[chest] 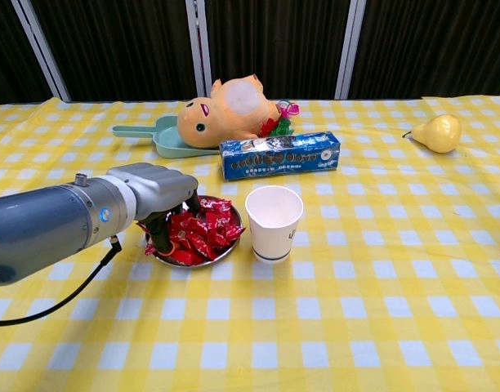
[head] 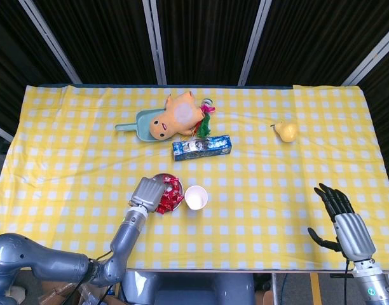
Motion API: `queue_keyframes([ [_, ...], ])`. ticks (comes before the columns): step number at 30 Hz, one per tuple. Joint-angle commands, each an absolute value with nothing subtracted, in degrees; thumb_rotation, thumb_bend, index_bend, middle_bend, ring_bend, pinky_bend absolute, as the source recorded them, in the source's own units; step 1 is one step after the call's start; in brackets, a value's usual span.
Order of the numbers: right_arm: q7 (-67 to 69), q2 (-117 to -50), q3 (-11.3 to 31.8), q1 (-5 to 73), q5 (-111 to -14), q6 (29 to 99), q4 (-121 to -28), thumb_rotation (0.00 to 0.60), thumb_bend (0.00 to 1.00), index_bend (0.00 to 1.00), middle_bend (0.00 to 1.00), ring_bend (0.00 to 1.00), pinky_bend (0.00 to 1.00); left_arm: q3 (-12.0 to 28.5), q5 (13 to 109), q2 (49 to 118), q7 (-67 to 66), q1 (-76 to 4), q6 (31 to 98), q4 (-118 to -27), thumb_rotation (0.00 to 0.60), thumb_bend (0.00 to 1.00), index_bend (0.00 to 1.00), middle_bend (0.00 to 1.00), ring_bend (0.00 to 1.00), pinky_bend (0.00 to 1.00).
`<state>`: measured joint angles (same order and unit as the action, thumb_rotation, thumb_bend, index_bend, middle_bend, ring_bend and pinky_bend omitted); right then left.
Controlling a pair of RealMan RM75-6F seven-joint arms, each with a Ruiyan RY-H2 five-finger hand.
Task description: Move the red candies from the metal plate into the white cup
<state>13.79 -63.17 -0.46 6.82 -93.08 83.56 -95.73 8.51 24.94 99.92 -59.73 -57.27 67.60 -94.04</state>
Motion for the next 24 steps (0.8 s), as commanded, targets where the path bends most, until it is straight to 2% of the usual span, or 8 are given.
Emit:
queue_keyframes([
  [1, 13.73, -63.16, -0.46, 6.80, -93.10, 83.60, -95.73, 0.600, 0.36, 0.00, 0.00, 0.00, 0.00, 8.59, 25.29, 99.30, -59.29, -57.04, 68.11, -94.66, 0.600, 0.44, 0.56, 0.69, 0.82, 0.89],
  [7, 13.42, -63.18, -0.49, 6.77, -93.06, 83.53, -95.83, 0.600, 0.36, 0.00, 0.00, 0.00, 0.00, 9.55, 26.40, 95.79, -58.35, -56.53, 69.64, -98.17, 0.600, 0.44, 0.56, 0.70, 0.82, 0.89],
  [17, 13.50, -63.17, -0.43, 6.78, -92.87, 83.38, -96.27, 0.600, 0.36, 0.00, 0.00, 0.00, 0.00, 12.04, 28.36, 86.51, -57.11, -56.34, 71.26, -108.87, 0.600, 0.44, 0.57, 0.71, 0.82, 0.89],
  [24, 13.20, -63.32, -0.39, 6.89, -92.73, 83.09, -96.45, 0.600, 0.36, 0.00, 0.00, 0.00, 0.00, 15.05, 27.32, 86.37, -58.10, -59.53, 71.35, -111.79, 0.600, 0.44, 0.57, 0.71, 0.82, 0.89],
])
